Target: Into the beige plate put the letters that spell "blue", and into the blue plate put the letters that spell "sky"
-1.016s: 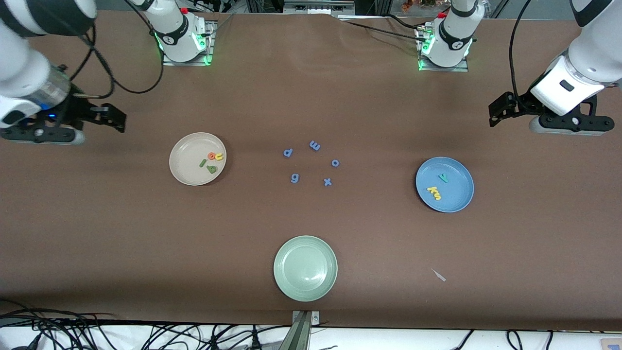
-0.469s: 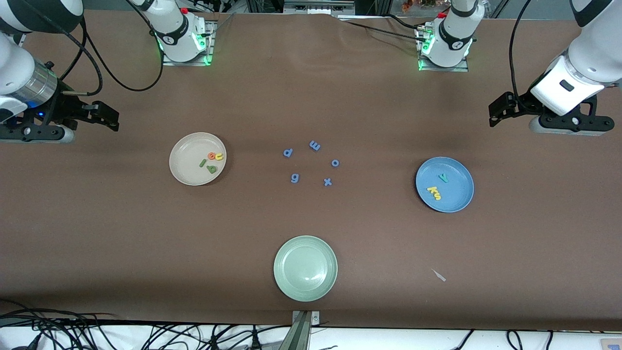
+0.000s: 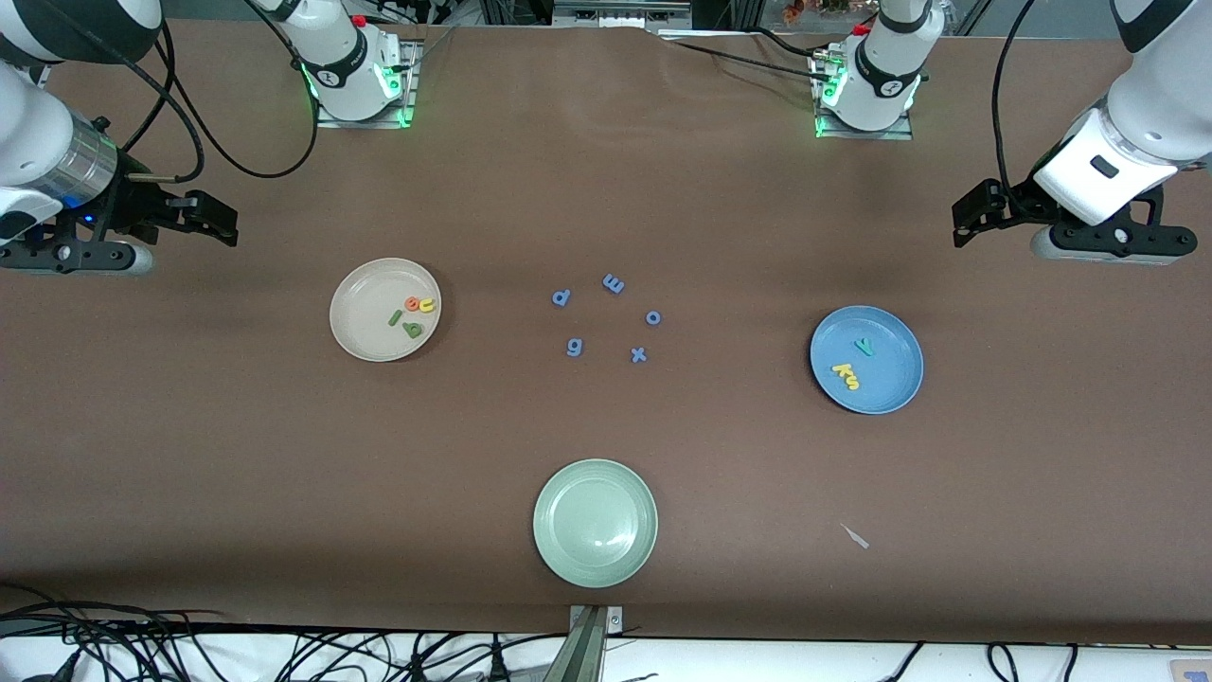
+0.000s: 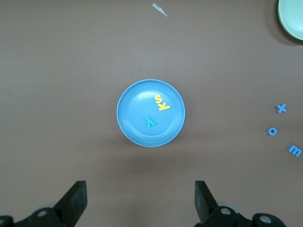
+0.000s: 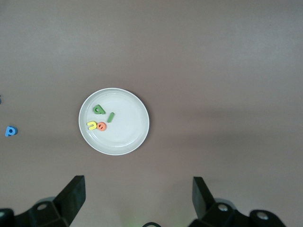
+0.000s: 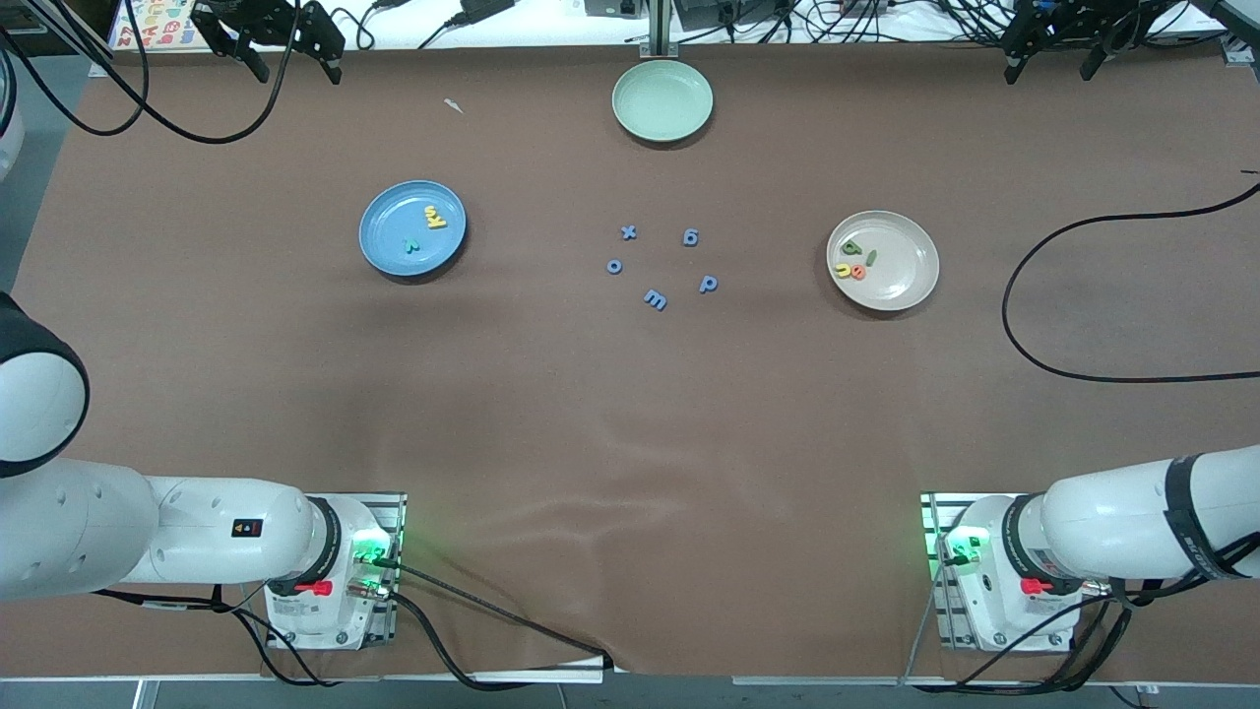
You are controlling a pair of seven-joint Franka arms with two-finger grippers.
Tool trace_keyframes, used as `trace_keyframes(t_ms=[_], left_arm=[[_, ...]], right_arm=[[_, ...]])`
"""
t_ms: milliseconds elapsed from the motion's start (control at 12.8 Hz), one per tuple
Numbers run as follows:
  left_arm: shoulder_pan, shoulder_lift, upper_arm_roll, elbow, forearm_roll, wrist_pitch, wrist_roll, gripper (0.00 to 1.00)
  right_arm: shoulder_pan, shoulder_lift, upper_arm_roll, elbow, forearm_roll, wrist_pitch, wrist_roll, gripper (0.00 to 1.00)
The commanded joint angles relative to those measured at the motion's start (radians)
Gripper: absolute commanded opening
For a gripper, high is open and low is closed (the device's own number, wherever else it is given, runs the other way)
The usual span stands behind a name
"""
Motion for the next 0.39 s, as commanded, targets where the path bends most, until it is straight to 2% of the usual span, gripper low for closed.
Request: trace_keyframes(t_ms=[0, 313], left_arm=[[-0.004, 0.009, 0.003, 0.027, -0.009, -0.021, 0.012, 1.0], [-0.004, 0.009, 0.001, 0.027, -0.009, -0.023, 0.011, 1.0]], right_arm=[[-0.002, -0.014, 0.003, -0.004, 0.019, -0.017, -0.01, 1.0], [-0.002, -0.014, 0.003, -0.009, 0.018, -0.009, -0.013, 1.0]])
